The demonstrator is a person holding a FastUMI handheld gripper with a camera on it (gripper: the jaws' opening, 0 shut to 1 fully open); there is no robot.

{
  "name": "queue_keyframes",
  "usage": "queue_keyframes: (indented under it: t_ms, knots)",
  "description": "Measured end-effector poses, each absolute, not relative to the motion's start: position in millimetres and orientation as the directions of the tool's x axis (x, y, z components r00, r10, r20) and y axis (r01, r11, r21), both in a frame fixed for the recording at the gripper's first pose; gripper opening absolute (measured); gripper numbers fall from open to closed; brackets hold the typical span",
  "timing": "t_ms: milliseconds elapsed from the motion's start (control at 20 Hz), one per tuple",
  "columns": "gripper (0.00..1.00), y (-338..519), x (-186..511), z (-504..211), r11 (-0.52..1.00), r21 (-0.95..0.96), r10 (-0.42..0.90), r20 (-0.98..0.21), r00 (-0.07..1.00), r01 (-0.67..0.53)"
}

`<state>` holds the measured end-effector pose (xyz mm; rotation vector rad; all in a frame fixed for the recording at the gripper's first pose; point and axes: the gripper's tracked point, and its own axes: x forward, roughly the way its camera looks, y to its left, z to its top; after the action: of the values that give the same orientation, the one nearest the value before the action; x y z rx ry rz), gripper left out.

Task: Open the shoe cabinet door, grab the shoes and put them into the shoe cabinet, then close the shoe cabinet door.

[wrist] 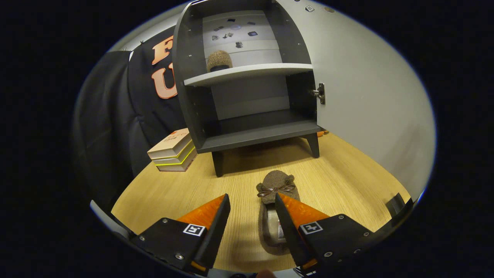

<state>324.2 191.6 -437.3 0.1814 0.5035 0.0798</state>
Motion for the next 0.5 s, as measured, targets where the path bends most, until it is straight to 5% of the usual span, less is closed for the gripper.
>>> queue_keyframes:
  t_ms: [250, 500]
  knots:
    - [0.72, 192.3, 333.7, -485.7, 0.986, 0.158, 0.137, -0.544, 0.828, -0.060]
    - [0.57, 196.7, 352.4, -505.7, 0.989, 0.123, 0.139, -0.562, 0.815, -0.084]
